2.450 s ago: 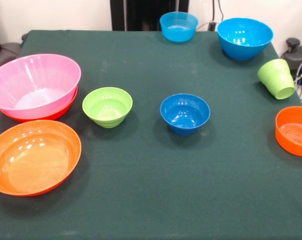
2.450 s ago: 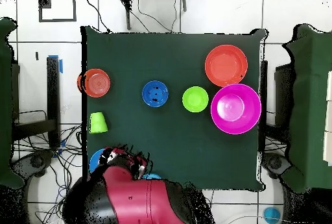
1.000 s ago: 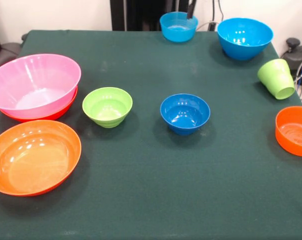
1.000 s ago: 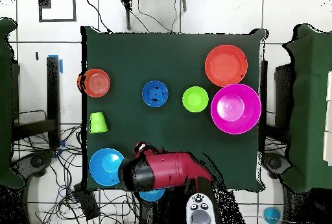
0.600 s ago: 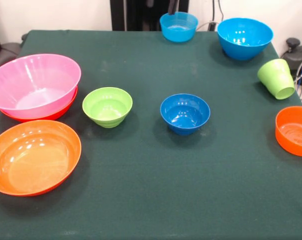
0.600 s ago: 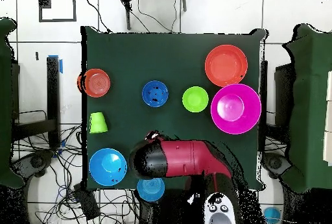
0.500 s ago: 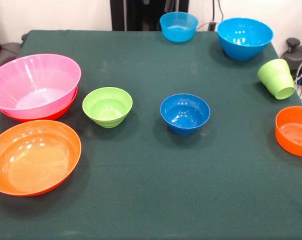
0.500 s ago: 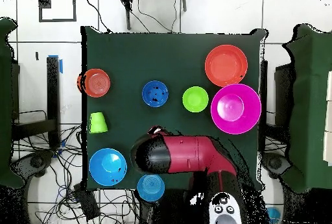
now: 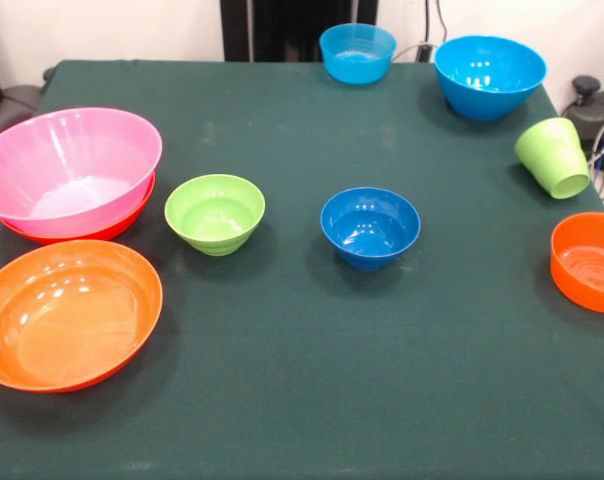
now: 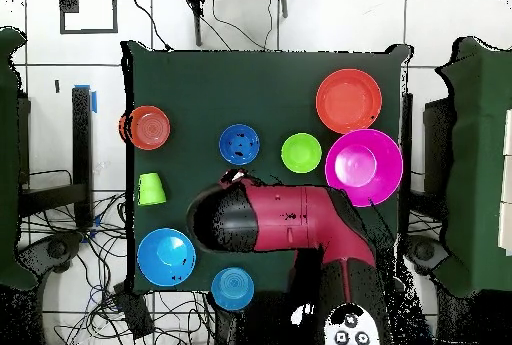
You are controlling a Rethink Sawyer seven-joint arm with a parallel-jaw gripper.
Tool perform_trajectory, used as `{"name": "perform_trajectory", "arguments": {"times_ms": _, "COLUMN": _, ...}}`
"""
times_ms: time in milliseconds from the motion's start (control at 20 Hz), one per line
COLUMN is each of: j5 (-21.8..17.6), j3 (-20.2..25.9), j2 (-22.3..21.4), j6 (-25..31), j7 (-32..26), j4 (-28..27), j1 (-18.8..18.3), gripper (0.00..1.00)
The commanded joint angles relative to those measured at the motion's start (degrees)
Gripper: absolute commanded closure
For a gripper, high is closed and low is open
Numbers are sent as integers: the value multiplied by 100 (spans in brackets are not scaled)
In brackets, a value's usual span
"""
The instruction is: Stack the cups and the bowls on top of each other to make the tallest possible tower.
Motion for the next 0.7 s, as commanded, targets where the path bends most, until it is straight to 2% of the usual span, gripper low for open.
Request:
{"name": "perform_trajectory", "arguments": {"times_ms": 50, "j5": 97, "j3": 712, "j2": -302, "j6": 804, "j7": -1200, "j4": -300, "j1": -73, "gripper": 0}}
{"name": "perform_trajectory", "arguments": {"times_ms": 200, "j5": 65, "j3": 750, "j2": -353, "j6": 587, "j7": -1011, "j4": -137, "j1": 11, "gripper": 0}}
{"name": "perform_trajectory", "arguments": {"times_ms": 450, "j5": -111, "j3": 686, "j2": -667, "j6": 620, "j7": -761, "j4": -78, "j1": 337, "gripper": 0}}
{"name": "perform_trajectory", "arguments": {"times_ms": 550, "j5": -86, "j3": 642, "j2": -976, "j6": 794, "j7": -789, "j4": -71, "j1": 460, "gripper": 0}}
{"name": "perform_trajectory", "arguments": {"times_ms": 700, "j5": -59, "j3": 607, "j2": -1529, "j6": 1456, "j7": -1204, "j4": -367, "j1": 557, "gripper": 0}}
